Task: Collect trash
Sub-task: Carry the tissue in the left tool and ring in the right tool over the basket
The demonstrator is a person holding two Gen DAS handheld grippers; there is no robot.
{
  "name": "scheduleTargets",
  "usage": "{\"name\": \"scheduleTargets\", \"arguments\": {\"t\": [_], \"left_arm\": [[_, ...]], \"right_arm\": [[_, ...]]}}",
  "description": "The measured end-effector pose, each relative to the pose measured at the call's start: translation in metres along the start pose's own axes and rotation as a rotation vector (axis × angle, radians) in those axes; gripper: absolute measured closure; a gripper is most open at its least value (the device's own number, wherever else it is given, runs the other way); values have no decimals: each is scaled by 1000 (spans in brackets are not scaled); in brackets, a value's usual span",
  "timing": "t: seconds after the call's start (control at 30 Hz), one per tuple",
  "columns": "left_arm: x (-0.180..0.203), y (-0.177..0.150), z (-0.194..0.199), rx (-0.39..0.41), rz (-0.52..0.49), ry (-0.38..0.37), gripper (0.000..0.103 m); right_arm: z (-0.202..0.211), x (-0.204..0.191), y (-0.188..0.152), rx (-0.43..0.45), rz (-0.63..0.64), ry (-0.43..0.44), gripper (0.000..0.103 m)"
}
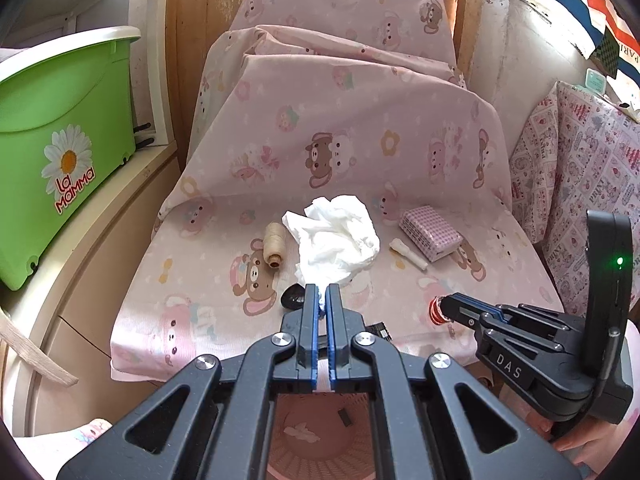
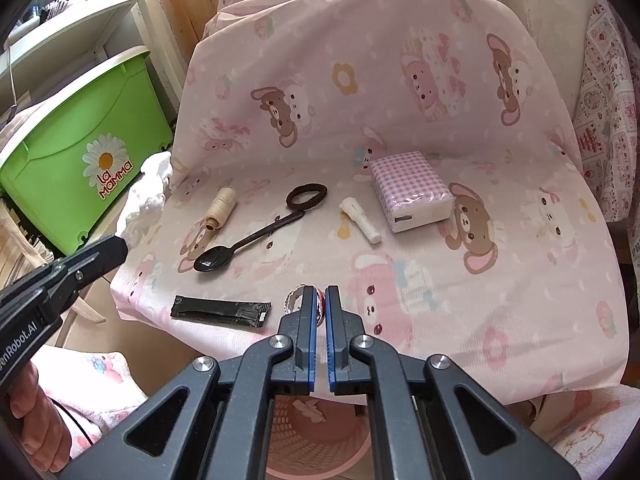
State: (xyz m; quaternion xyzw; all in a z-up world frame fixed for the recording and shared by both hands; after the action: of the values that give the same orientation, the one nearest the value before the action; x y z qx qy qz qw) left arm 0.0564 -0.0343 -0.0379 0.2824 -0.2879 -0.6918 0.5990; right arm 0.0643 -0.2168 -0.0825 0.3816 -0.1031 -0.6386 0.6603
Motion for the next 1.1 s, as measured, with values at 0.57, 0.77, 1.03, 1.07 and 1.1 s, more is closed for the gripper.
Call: {"name": "scheduleTargets", "arguments": {"t": [0.57,0.77,1.03,1.07,1.1], "left_arm": [[3,-67,41,-67,-91,-55,100],[11,-85,19,-237,-123,-70,100],[11,-110,-28,-466,-108,-15,100],[10,-113,-35,-490,-104,-5,100],[10,-115,-42,-511,-105,8,100]], "right_arm": [[46,-55,-40,7,114,77,98],[43,-50,-54,-46,96,23,98],[23,-43,-69,-137,54,-28,98],[20,-42,-70,-143,48,-36,98],[15,-40,-71,-152,36,-48,98]]}}
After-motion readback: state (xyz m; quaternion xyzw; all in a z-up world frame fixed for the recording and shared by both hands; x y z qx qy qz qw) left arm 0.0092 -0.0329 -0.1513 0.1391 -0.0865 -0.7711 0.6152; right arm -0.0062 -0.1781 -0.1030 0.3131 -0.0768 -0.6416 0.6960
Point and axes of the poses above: each gripper's, at about its wrist camera, not at the fingertips, and z roughly against the way its jaws point, x to its right, y to its top, the point moved 1 cm from there along -z, roughly the way its jaws point, and after that the axes turned 11 degrees about y, right-handed, at the moved point
